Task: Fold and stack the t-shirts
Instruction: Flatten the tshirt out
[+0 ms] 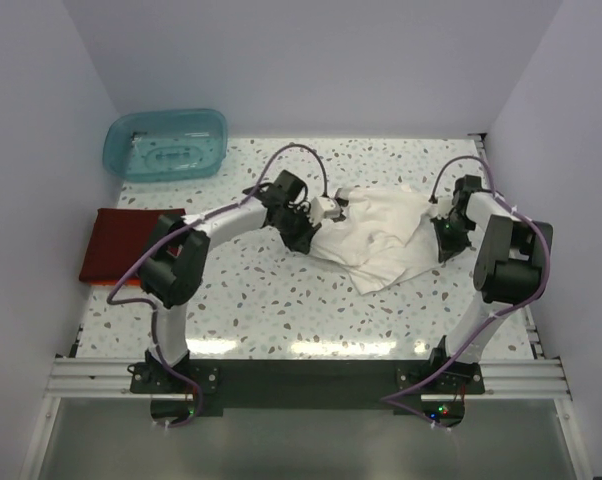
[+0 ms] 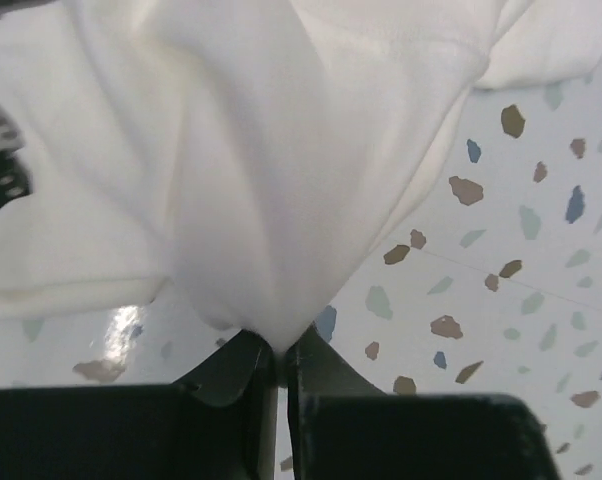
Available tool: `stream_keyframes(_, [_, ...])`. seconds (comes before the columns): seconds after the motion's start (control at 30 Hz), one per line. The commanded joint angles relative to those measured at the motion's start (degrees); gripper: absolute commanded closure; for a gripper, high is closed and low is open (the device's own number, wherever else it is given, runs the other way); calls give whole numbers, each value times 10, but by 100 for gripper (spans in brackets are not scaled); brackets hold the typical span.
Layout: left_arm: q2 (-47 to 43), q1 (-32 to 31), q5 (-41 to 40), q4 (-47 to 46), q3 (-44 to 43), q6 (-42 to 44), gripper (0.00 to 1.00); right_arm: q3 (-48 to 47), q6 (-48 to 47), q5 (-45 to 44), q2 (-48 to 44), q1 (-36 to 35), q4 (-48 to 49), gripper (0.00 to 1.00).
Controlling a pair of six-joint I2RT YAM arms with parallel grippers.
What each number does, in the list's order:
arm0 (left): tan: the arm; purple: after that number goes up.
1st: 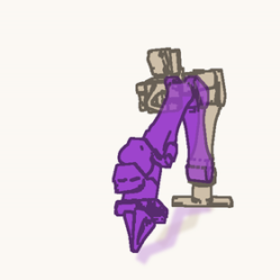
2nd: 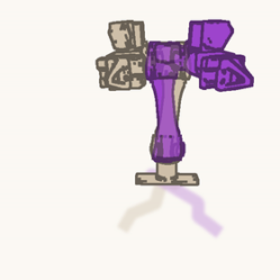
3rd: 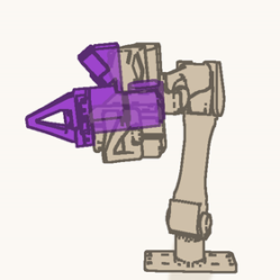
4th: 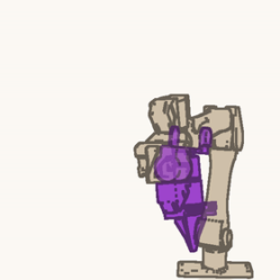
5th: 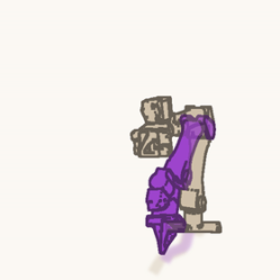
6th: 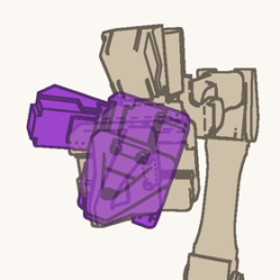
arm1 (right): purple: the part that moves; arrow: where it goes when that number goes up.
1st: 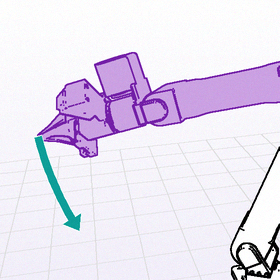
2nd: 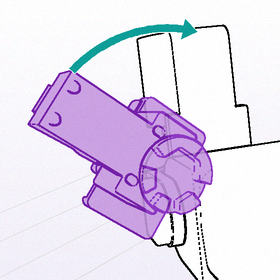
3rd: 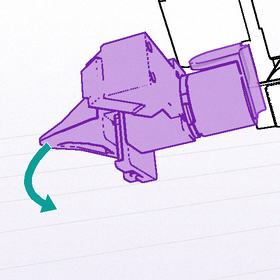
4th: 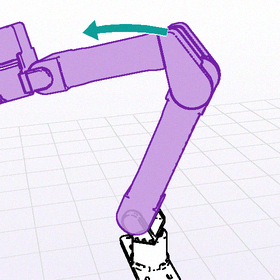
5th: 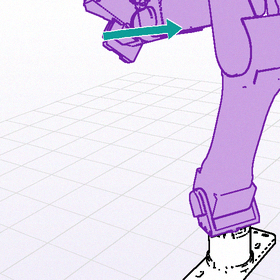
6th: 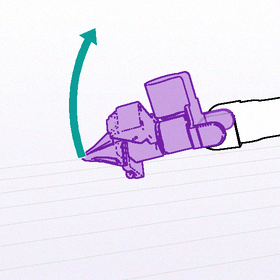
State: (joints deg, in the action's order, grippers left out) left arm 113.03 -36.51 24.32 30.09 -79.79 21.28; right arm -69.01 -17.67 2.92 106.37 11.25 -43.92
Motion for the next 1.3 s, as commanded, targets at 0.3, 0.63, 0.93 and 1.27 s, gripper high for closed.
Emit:
stream_keyframes(0.3, [-178, 259, 90, 127, 13, -138, 100, 9, -167, -36, -48, 3, -36, 100])
stream_keyframes(0.63, [-259, 419, -71, 62, 174, -200, 100, 22, -225, 23, -105, 4, -86, 100])
stream_keyframes(0.93, [-135, 430, -107, 45, 18, -162, 60, 15, -221, 81, -120, 1, -122, 100])
stream_keyframes(1.27, [-123, 112, 70, -113, -26, -74, 43, 49, -123, 160, -135, -11, -142, 100])
